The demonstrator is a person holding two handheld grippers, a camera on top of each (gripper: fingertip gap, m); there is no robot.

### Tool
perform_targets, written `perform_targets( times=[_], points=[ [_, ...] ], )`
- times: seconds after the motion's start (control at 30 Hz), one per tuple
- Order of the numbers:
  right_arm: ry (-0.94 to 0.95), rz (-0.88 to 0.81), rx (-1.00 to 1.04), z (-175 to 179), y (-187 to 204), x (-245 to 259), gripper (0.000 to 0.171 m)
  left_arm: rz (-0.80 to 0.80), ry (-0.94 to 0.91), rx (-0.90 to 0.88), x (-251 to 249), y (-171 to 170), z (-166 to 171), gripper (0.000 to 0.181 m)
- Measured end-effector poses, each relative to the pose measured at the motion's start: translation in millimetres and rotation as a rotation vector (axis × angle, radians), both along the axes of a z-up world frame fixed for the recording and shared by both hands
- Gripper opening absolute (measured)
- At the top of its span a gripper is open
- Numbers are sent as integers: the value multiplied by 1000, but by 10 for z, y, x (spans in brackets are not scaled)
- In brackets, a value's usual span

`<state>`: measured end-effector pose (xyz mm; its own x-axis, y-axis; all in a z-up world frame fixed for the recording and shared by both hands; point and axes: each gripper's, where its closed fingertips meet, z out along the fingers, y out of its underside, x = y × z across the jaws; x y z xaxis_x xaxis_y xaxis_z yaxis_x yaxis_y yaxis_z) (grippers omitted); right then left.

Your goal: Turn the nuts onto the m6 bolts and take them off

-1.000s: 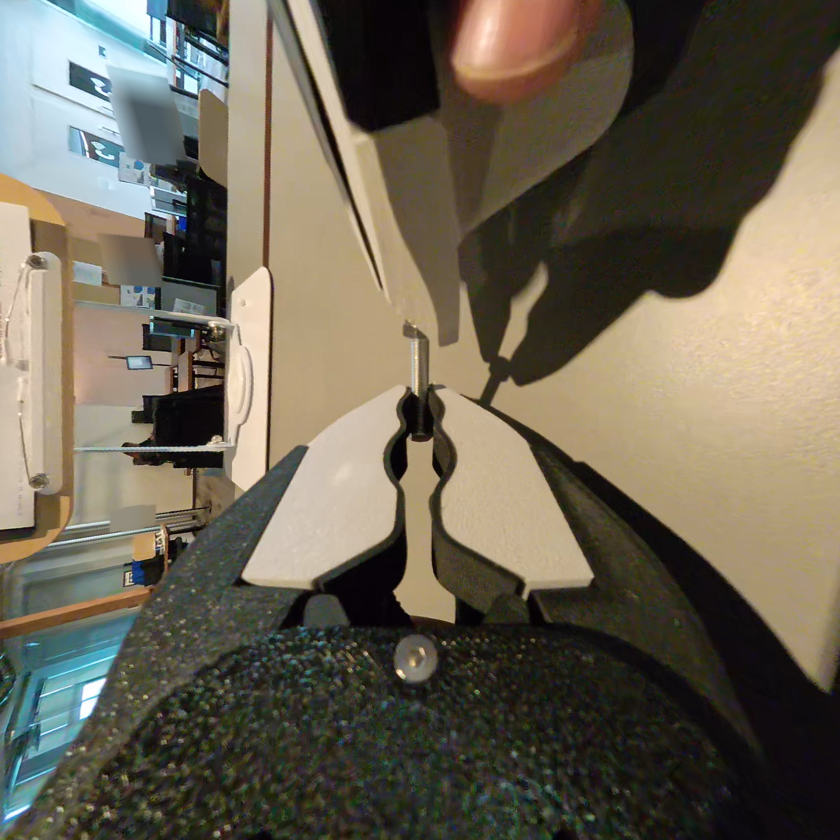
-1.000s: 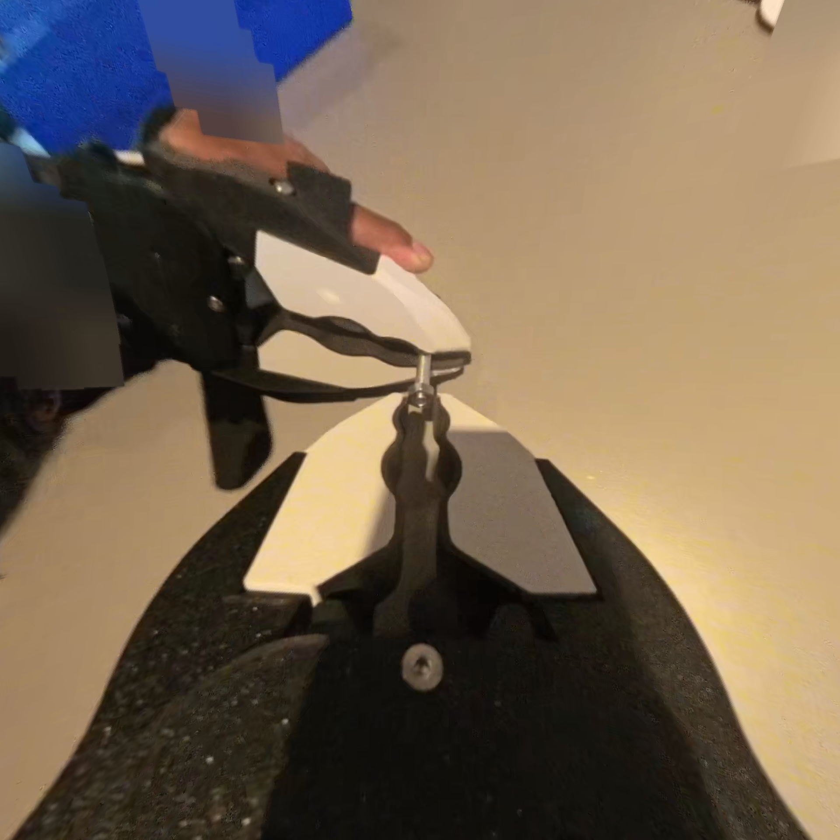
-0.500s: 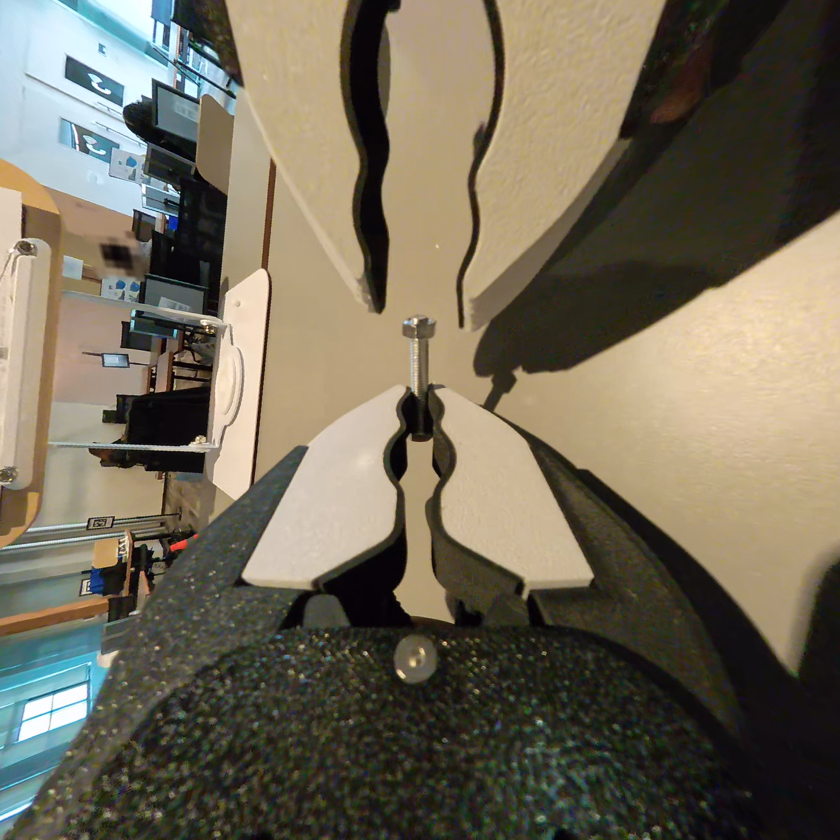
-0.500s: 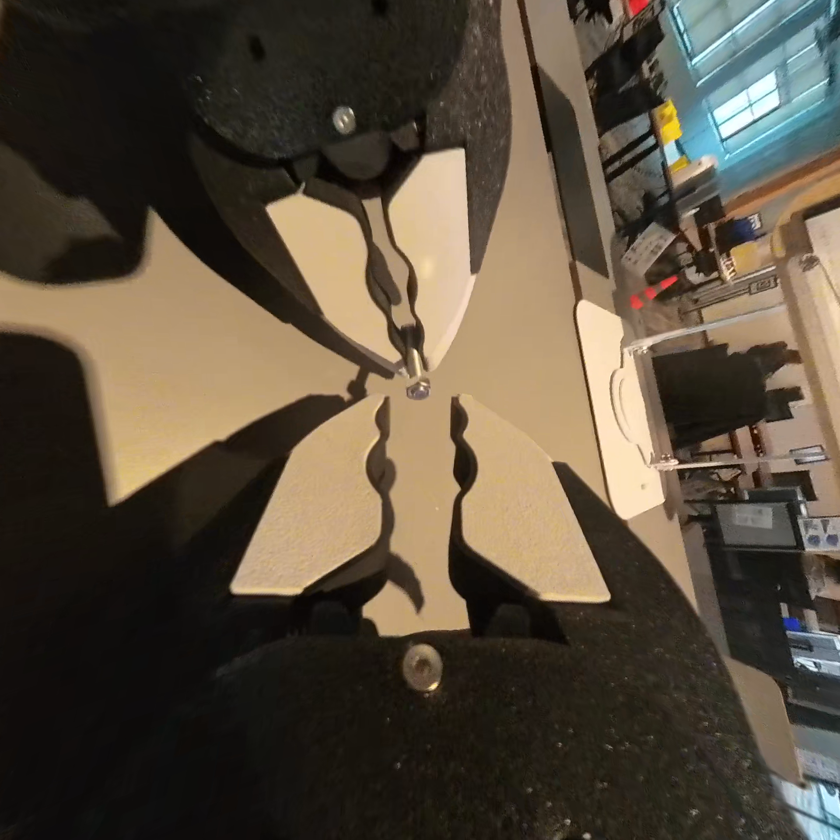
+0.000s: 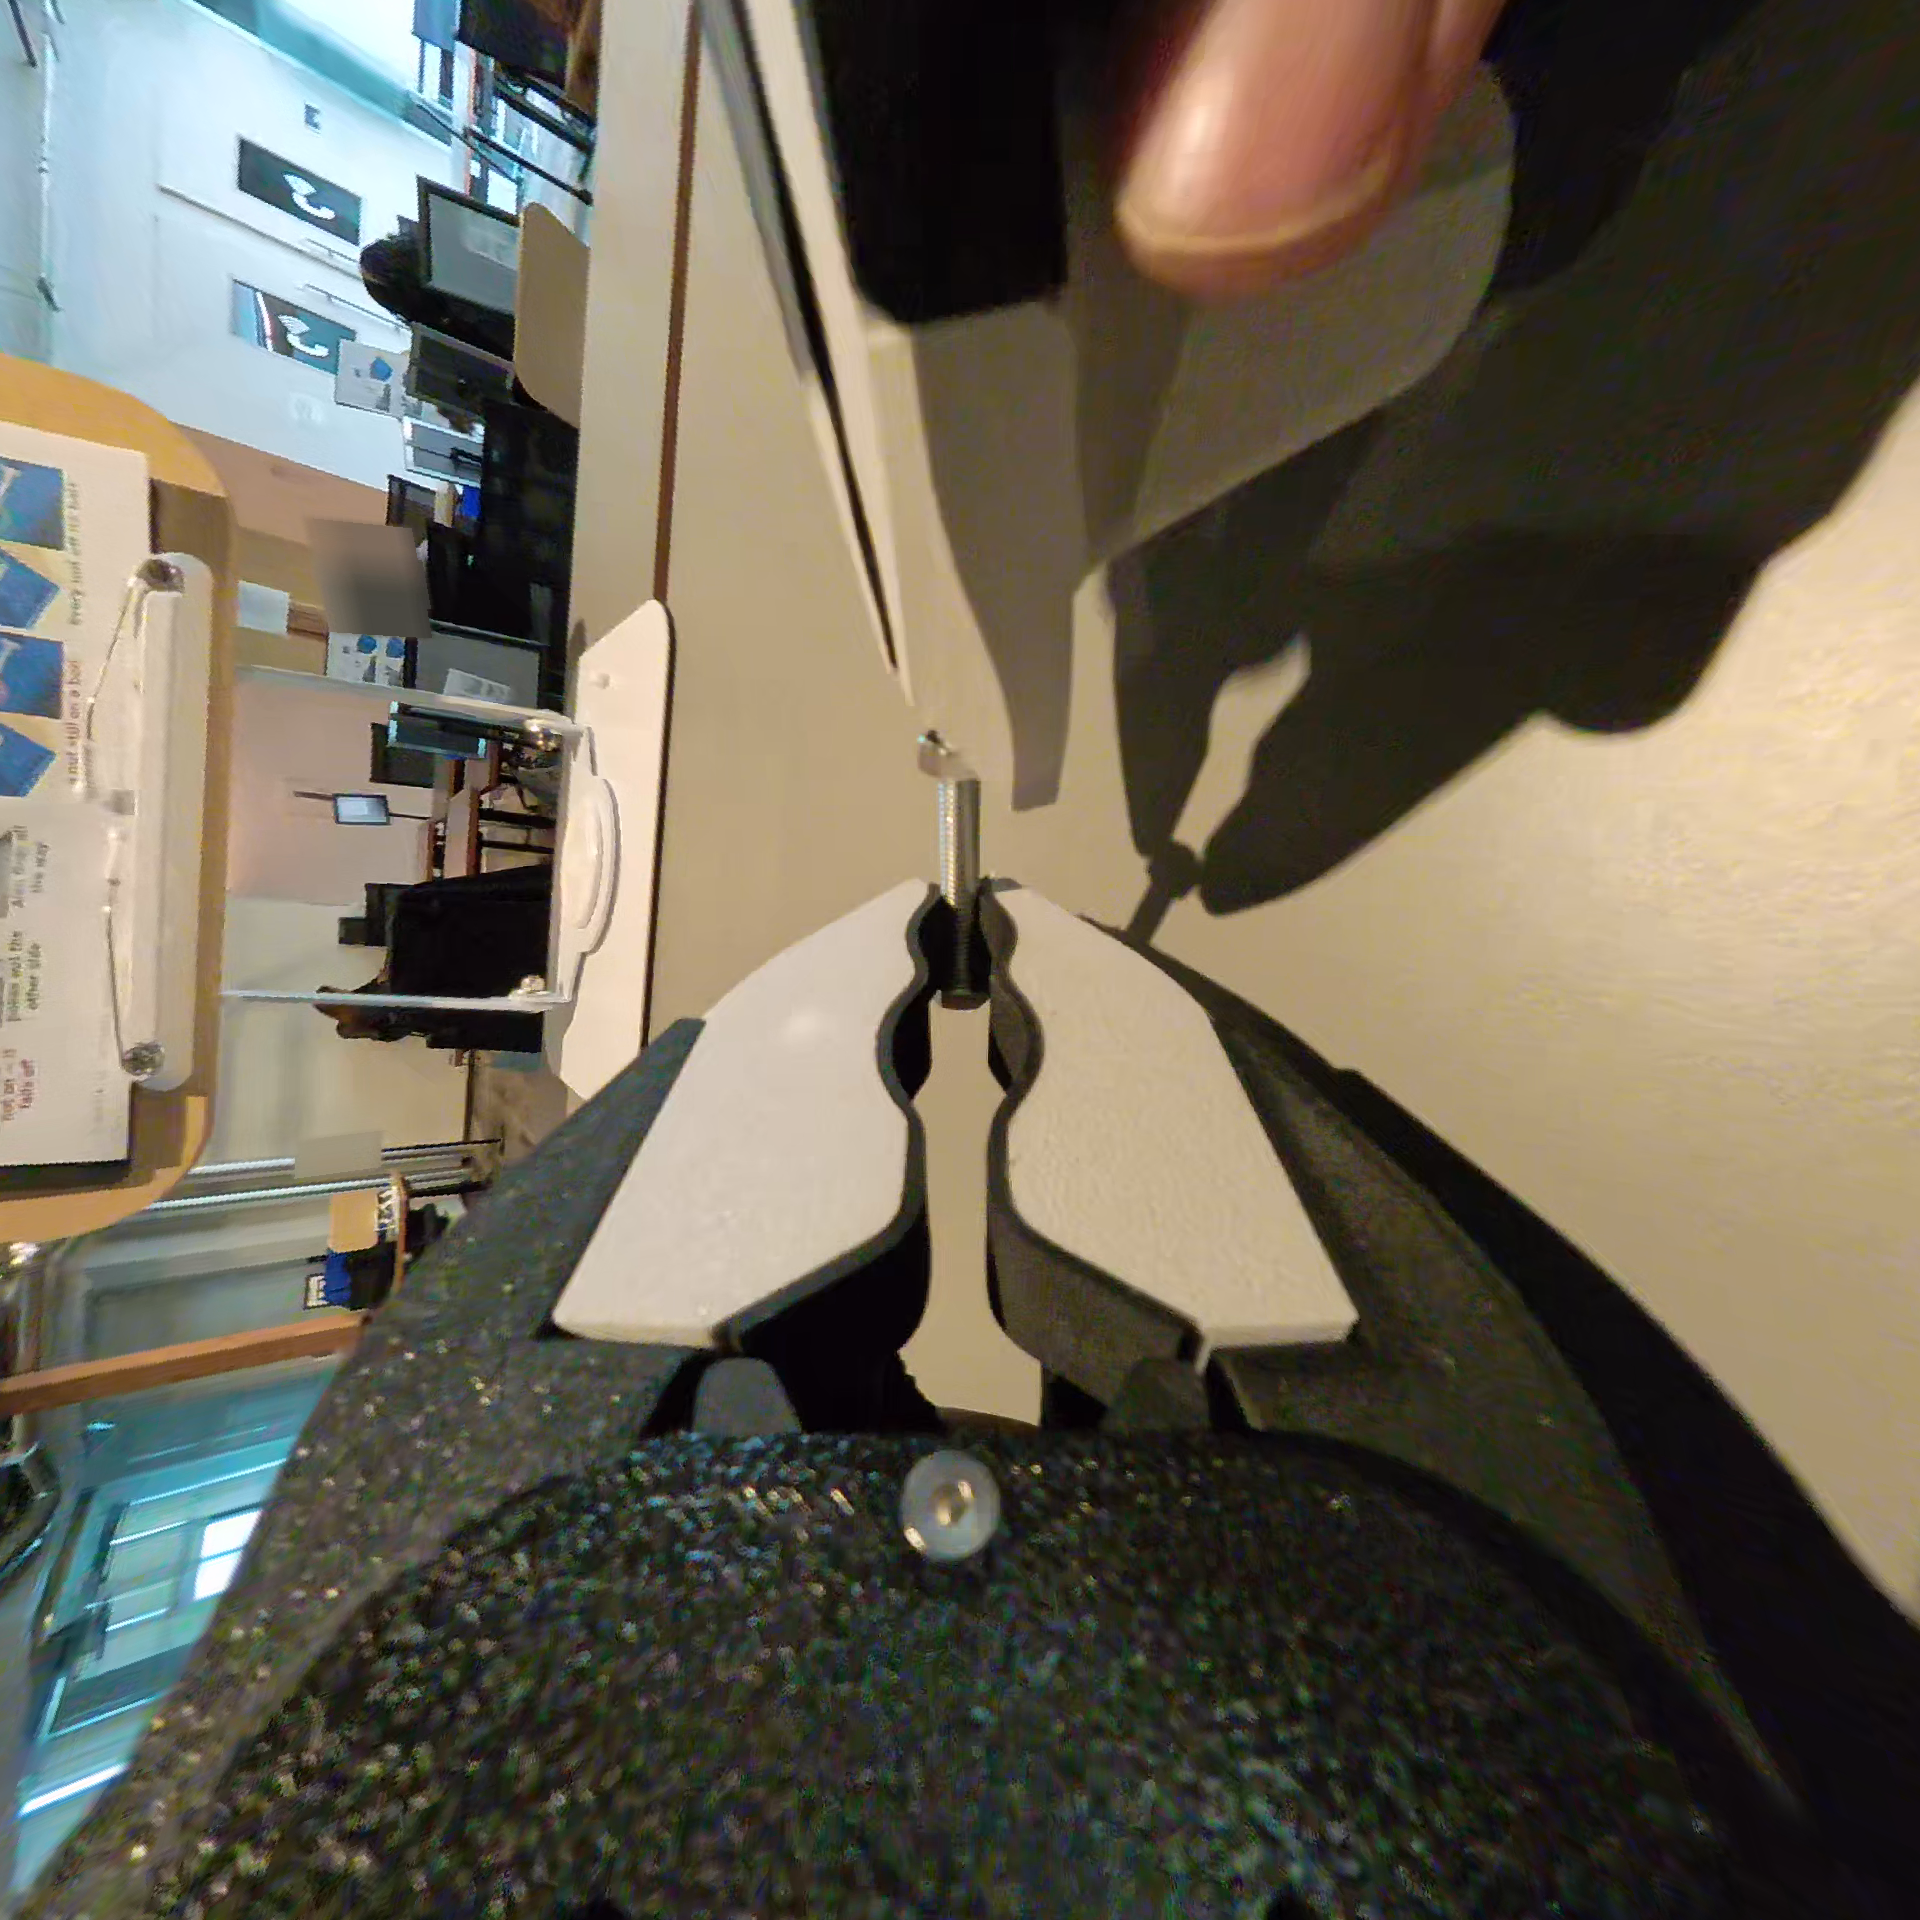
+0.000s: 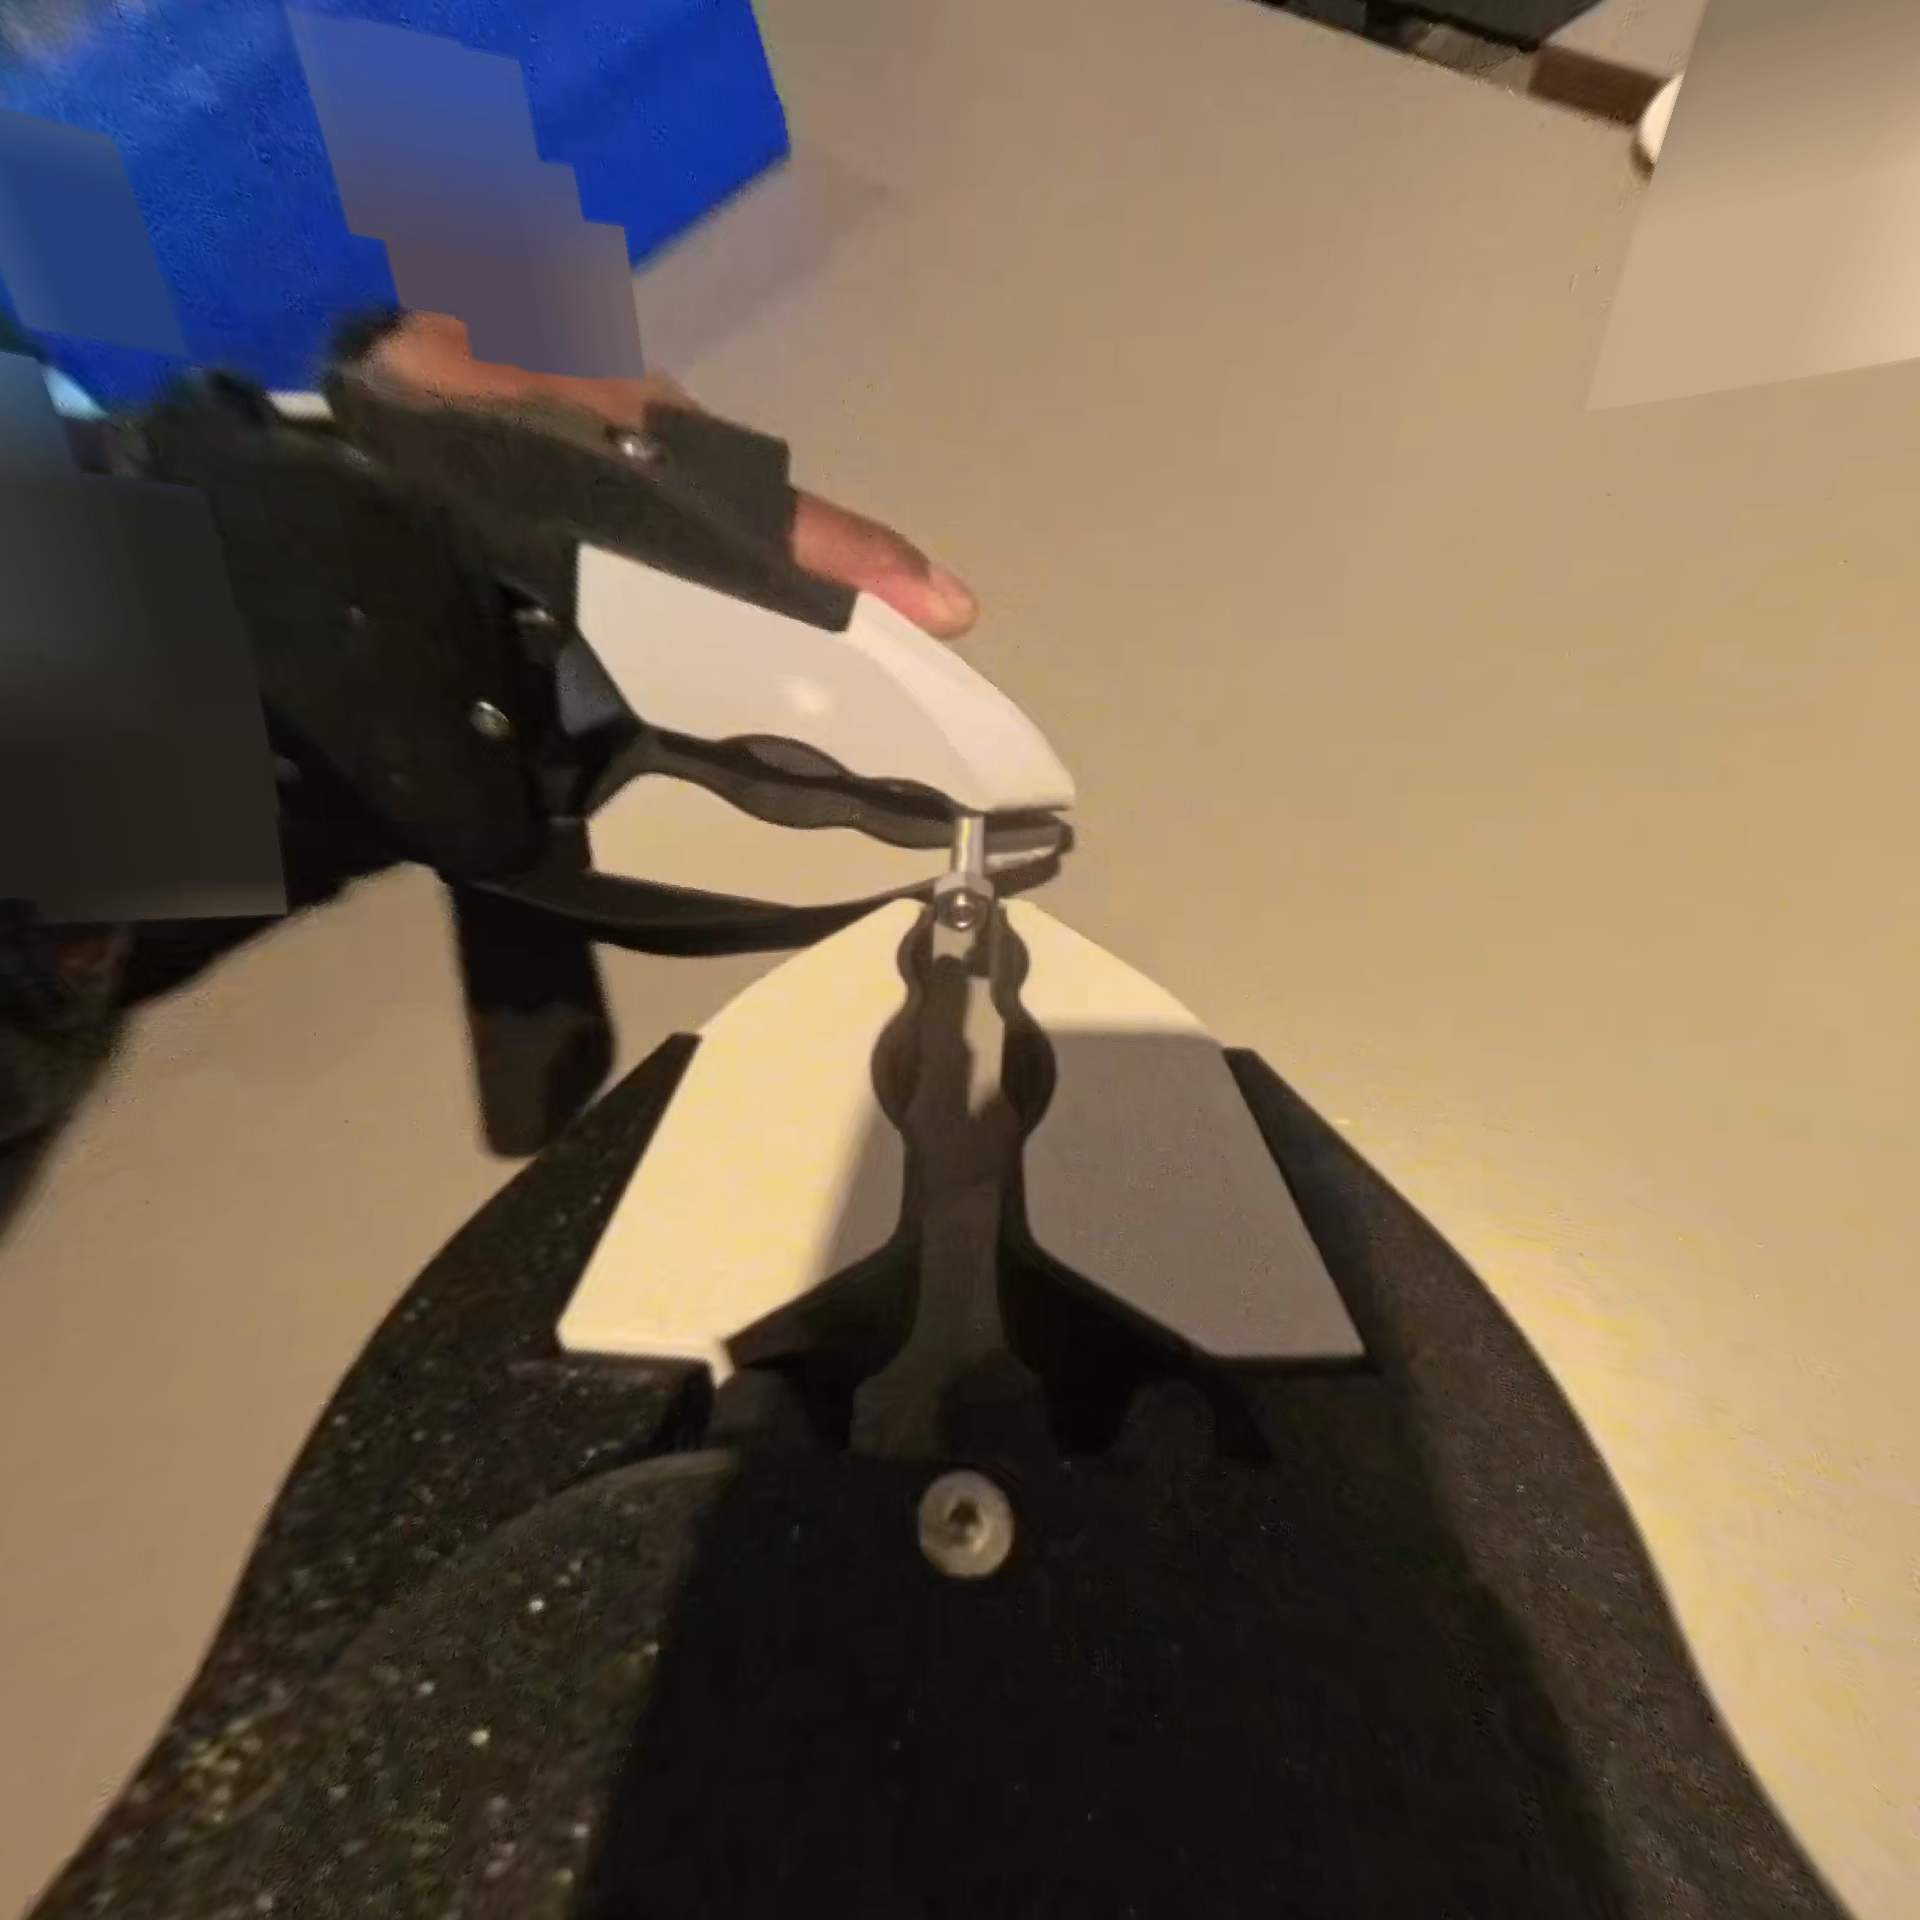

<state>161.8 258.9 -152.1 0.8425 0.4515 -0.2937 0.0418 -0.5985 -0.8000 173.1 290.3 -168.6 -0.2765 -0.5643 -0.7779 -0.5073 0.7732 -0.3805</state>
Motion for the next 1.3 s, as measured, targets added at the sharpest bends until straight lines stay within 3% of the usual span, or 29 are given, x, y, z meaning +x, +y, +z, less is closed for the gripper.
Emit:
perform_targets(
  times=[0.1, 0.3, 0.37, 0.6, 0.7, 0.77, 0.83, 0.97, 1.07, 1.17, 1.3],
  points=[
    [-28, 60, 79, 44, 5, 53, 12, 6, -15, -24, 18, -10, 19, 6],
    [-676, 180, 365, 38, 0, 136, 19, 0, -2, -54, 8, -20, -15, 5],
    [-799, 216, 412, 9, -9, 124, 19, -1, -3, -61, 5, -22, -12, 5],
    [-864, 223, 433, -18, 5, 128, 20, -16, 14, -66, 4, -53, -39, 5],
    [-909, 256, 452, -29, -16, 95, 10, -29, 28, -58, 9, -80, -65, 6],
    [-901, 246, 411, -61, -10, 102, 10, -24, 39, -27, 4, -62, -77, 6],
    [-766, 185, 304, -90, 3, 98, 10, -11, 44, 9, 1, -25, -80, 6],
    [-151, -10, 12, -83, 8, 36, 10, 3, 35, 46, 1, 19, -55, 6],
    [184, -5, -62, 13, -10, 23, 10, 5, -10, 21, 28, 6, 11, 6],
    [120, 69, -3, 59, -40, 62, 21, 10, -26, 7, 36, 6, 37, 5],
    [-349, 123, 186, -10, -11, 200, 31, 8, -19, -16, 29, 7, 17, 6]
  ],
)
